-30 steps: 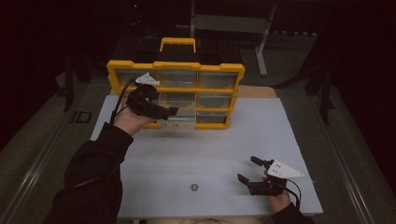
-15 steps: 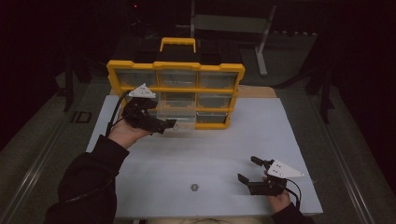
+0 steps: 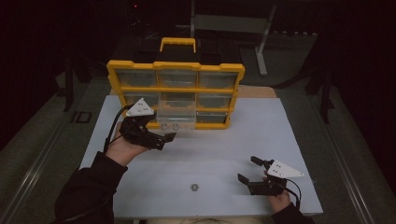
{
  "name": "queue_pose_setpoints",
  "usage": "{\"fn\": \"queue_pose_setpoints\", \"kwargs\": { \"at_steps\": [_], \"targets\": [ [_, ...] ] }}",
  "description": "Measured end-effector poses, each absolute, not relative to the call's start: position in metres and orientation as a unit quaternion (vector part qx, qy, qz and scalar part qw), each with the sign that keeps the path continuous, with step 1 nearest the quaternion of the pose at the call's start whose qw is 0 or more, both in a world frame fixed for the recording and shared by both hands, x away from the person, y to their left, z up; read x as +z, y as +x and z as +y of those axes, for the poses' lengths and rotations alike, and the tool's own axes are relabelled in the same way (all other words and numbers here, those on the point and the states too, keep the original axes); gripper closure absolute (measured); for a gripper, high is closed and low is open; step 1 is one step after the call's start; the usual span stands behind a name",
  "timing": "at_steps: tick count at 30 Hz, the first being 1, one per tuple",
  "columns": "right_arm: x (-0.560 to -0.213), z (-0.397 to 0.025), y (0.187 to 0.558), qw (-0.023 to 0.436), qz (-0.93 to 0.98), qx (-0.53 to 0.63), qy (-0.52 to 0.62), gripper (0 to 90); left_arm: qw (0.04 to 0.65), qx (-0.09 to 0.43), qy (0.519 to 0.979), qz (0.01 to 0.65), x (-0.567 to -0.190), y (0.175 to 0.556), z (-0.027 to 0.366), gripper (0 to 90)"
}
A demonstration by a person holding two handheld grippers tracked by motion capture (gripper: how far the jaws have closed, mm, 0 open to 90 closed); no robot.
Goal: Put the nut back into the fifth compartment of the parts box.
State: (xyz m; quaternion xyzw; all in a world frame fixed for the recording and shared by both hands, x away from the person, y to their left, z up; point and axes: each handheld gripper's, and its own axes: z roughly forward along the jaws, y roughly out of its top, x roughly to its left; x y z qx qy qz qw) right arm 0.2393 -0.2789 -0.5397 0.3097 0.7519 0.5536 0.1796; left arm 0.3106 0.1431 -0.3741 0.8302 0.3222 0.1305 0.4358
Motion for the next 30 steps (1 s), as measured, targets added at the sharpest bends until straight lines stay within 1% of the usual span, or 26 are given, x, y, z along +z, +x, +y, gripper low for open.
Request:
{"fn": "queue_pose_setpoints", "kwargs": {
  "at_steps": [5,13,23,30],
  "targets": [
    [-0.540,-0.278,0.239,0.178,0.752,0.554,0.309,12.5,0.435,0.128,0.834,0.314,-0.381,0.301,0.138,0.8],
    [-0.539,-0.278,0.239,0.178,0.752,0.554,0.309,12.5,0.444,0.107,0.837,0.300,-0.393,0.290,0.133,0.8],
    [-0.538,-0.276,0.239,0.174,0.753,0.557,0.305,12.5,0.458,0.088,0.841,0.274,-0.418,0.277,0.122,0.8],
    [-0.538,-0.277,0.239,0.175,0.752,0.557,0.306,12.5,0.455,0.077,0.849,0.259,-0.432,0.272,0.114,0.8]
  ]
}}
